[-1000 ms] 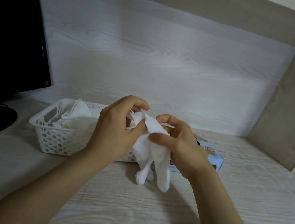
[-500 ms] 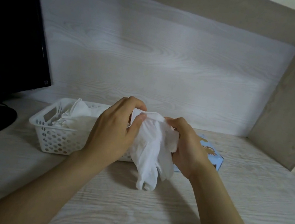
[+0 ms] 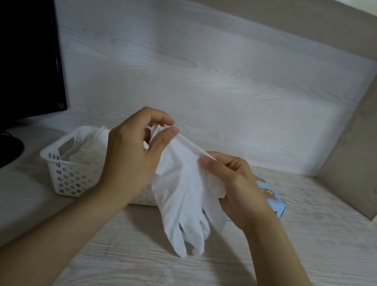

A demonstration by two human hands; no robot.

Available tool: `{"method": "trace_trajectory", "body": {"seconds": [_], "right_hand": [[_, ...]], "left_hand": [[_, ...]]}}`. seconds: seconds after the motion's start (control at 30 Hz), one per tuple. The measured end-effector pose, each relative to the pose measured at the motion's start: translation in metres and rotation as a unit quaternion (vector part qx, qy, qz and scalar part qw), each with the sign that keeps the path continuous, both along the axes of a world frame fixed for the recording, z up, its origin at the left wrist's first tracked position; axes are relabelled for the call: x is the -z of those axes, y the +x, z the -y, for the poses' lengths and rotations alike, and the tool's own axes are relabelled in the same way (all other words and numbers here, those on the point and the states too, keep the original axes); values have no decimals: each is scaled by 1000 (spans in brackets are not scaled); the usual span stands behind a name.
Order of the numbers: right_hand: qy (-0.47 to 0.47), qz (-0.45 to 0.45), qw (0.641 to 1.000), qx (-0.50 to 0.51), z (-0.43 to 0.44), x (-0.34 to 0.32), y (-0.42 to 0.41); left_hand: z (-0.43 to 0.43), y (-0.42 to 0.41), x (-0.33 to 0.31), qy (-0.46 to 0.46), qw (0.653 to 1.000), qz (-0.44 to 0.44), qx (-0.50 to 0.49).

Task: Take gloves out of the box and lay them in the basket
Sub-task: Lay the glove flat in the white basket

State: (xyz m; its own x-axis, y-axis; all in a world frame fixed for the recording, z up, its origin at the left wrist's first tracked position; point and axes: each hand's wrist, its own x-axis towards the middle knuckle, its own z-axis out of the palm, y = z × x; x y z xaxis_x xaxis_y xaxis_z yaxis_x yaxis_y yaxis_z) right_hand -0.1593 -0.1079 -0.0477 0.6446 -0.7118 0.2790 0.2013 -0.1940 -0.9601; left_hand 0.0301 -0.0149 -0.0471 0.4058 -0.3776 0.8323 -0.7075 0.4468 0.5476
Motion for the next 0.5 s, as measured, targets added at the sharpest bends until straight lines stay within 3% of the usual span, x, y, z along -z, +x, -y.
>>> {"method": "trace_trajectory", "body": {"seconds": [0.17,0.27,0.4,0.5], "right_hand": [[-44,-62,996,48,-2,4,6],[-96,-54,982,153,-7,0,16],[-267,-87,889,361,-16,-7,41],[-345,-100,831,425,-21,-11,58]], "left_hand": [[-2,17,-6,23,999,-8,-33],[-4,22,-12,40,999,-31,8],[-7,28,-20,69,979,-143,128],[-7,31,-24,75,932,-279,220]]}}
